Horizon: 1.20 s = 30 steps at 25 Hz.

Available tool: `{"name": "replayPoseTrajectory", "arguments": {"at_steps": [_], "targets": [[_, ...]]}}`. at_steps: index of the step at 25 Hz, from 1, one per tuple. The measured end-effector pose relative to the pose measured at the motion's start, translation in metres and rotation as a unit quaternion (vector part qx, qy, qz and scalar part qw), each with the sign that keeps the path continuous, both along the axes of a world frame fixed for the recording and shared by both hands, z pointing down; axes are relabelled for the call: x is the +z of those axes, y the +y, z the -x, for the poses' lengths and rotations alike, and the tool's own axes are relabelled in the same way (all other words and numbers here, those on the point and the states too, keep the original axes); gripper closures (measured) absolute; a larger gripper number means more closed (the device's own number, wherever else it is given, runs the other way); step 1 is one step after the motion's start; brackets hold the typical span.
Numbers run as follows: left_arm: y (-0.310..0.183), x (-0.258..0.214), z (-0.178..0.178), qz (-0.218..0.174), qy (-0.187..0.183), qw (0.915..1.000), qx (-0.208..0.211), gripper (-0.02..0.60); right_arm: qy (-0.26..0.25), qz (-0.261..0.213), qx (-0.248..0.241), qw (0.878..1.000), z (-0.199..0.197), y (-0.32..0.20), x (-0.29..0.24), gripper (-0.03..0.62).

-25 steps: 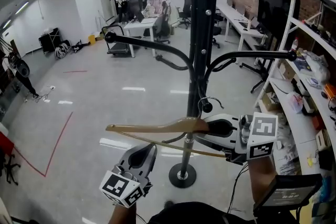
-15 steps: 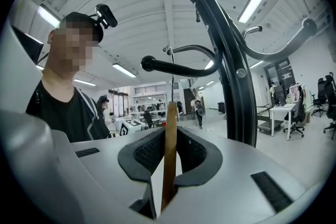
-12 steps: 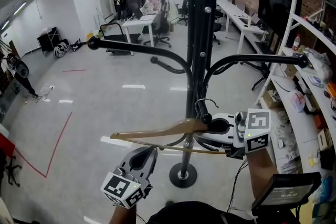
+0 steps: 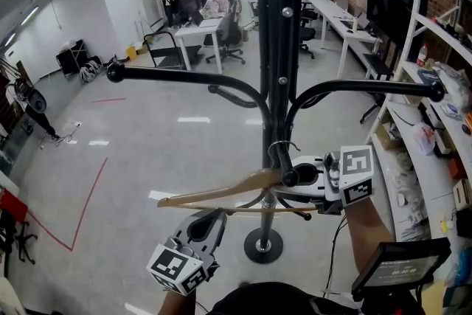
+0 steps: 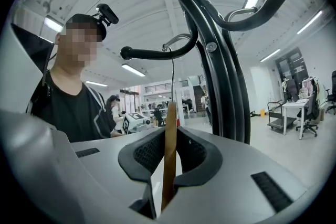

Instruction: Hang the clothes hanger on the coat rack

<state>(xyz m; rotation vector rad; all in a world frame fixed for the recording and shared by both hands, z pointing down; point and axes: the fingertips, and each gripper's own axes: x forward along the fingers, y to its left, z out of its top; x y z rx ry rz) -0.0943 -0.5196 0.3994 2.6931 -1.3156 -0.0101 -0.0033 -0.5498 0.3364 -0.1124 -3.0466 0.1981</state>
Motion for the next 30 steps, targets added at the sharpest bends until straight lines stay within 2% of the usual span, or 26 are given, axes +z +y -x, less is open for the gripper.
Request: {"name": "replayPoseTrajectory", "arguments": {"at_steps": [11,17,24,30], "targets": [[0.005,0.007,-0.002,0.008,0.000,1.0000,0.002,0.581,-0.013,0.014,-0.059,0.998,0.003,0.002,0.000,0.537],[0.007,0.007,-0.003,0.008,0.003,1.0000,-0.001,0.581,-0.003,-0.021,-0.034,0.999,-0.002,-0.006,0.006,0.536],[0.012,0.009,-0.005,0.011,0.001,0.9999,0.004,0.581,-0.005,-0.022,-0.013,1.000,-0.011,-0.016,0.014,0.536],[0.018,0.009,-0.002,0.006,0.001,1.0000,0.003,0.581,0.002,-0.047,0.013,0.999,-0.022,-0.022,0.014,0.536]]}}
